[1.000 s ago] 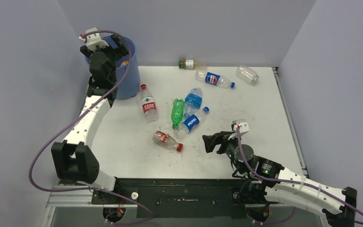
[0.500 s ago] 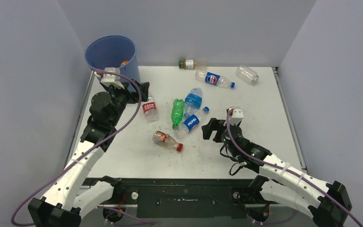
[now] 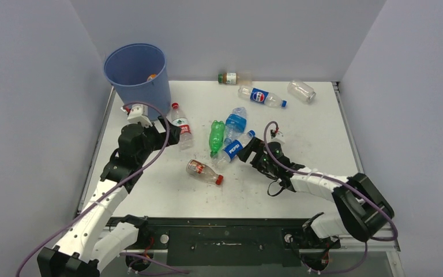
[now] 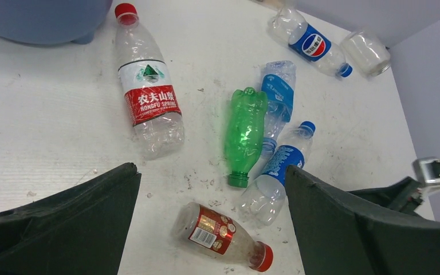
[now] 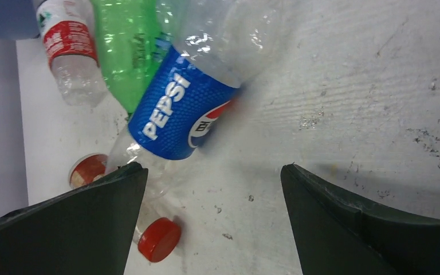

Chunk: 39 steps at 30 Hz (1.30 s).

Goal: Put the plastic bottles in the bin
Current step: Pick up the plastic bottle at the center of the board.

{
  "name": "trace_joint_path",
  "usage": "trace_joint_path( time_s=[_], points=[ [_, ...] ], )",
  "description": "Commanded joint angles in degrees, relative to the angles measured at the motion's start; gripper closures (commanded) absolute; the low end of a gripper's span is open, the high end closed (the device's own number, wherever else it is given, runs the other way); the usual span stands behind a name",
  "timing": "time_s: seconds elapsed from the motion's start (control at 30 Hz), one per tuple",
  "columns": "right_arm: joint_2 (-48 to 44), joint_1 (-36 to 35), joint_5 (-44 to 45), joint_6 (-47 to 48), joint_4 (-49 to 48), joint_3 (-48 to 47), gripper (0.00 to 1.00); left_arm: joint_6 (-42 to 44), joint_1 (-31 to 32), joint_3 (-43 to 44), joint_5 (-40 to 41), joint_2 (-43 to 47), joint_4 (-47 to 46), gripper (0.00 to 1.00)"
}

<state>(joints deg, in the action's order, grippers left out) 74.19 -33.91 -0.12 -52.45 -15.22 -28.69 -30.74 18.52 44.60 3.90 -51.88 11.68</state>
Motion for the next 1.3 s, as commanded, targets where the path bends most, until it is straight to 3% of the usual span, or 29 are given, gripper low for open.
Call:
trace_joint_path(
  time_s=[0.0,0.17,0.37,0.7,0.9,1.03,1.17,1.27],
  points=[
    [8.09,0.42,-1.09,-8.34,-9.13,-2.93,0.1,-0.55,-0.06,-0.1,1.63,4.9,-0.55,0.04],
    [15.1,-0.3,-0.1,-11.53,-12.82,-5.35,0.1,2.43,3.44,-2.41,5.84,9.92,-2.45,0.04],
    [16.64,-1.33,3.92,-11.45,-13.45,-5.56,0.1,4.8,7.6,-3.62,8.83,12.51,-3.41,0.04],
    [22.6,-2.79,9.72,-11.55,-4.88,-12.8,0.09,4.73,8.02,-4.23,7.33,12.46,-4.31,0.04],
    [26.49,-3.19,10.55,-7.77,-1.33,-15.06,0.02,4.81,8.55,-4.25,7.94,12.67,-4.04,0.04],
    [25.63,-3.13,11.41,-5.68,-3.42,-10.82,0.12,5.12,9.14,-4.34,7.93,13.18,-4.2,0.04],
    [23.81,-2.7,11.19,-4.36,-6.05,-6.17,0.35,5.31,9.29,-4.71,7.52,13.83,-4.75,0.04],
    [20.18,-2.57,11.21,-2.83,-6.98,-3.68,0.46,5.8,10.02,-5.15,7.65,14.74,-5.32,0.04]
  ],
)
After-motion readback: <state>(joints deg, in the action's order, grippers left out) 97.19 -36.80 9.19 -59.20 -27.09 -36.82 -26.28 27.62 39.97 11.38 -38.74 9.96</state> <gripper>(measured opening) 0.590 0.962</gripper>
